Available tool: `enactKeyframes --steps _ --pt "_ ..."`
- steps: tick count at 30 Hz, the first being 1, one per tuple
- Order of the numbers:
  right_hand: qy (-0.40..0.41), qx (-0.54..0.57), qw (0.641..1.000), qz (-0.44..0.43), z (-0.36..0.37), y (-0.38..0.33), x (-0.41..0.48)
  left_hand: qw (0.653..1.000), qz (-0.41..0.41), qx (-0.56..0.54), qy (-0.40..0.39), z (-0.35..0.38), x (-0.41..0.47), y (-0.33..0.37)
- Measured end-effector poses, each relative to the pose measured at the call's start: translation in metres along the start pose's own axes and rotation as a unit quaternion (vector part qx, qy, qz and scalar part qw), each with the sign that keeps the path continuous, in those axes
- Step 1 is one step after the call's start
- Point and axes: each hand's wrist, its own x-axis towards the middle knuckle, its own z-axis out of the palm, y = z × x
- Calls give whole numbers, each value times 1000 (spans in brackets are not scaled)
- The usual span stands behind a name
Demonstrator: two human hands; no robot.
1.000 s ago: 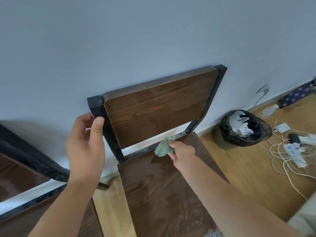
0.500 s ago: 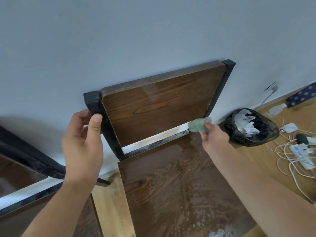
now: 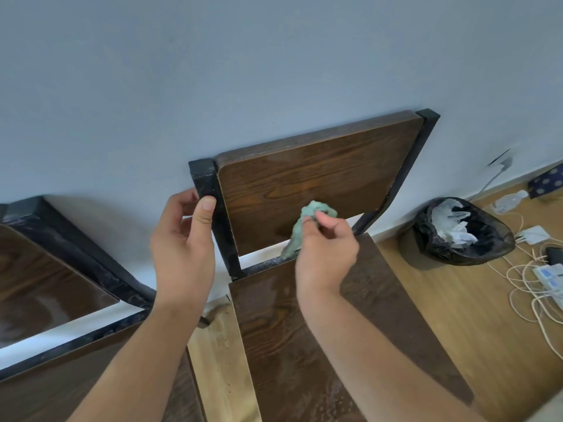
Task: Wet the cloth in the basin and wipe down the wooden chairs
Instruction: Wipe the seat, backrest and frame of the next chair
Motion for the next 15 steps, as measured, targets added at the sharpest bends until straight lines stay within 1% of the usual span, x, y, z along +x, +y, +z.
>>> enactKeyframes --steps 1,3,6,7,9,11,13,15 --pt "-17 -12 999 -24 5 6 -13 1000 1 -3 1 0 0 1" --pt "-76 -51 994 -67 12 18 -43 1000 5 -4 3 0 0 2" --pt "-163 -75 979 -96 21 31 -84 1000 4 -10 1 -3 -2 5" --pt "-178 -77 977 -89 23 32 -92 1000 1 -6 -4 -5 -2 7" --pt "-212 -74 974 -35 23 33 -98 1000 -13 6 -16 -10 -1 10" --pt "-263 -72 962 15 16 32 -103 998 -50 -3 -35 -18 1 17" --pt "-300 -85 949 45 5 32 -109 994 -90 13 -53 -28 -2 23" --pt "-318 -114 939 62 -7 31 -119 991 -116 60 -32 -40 -14 26"
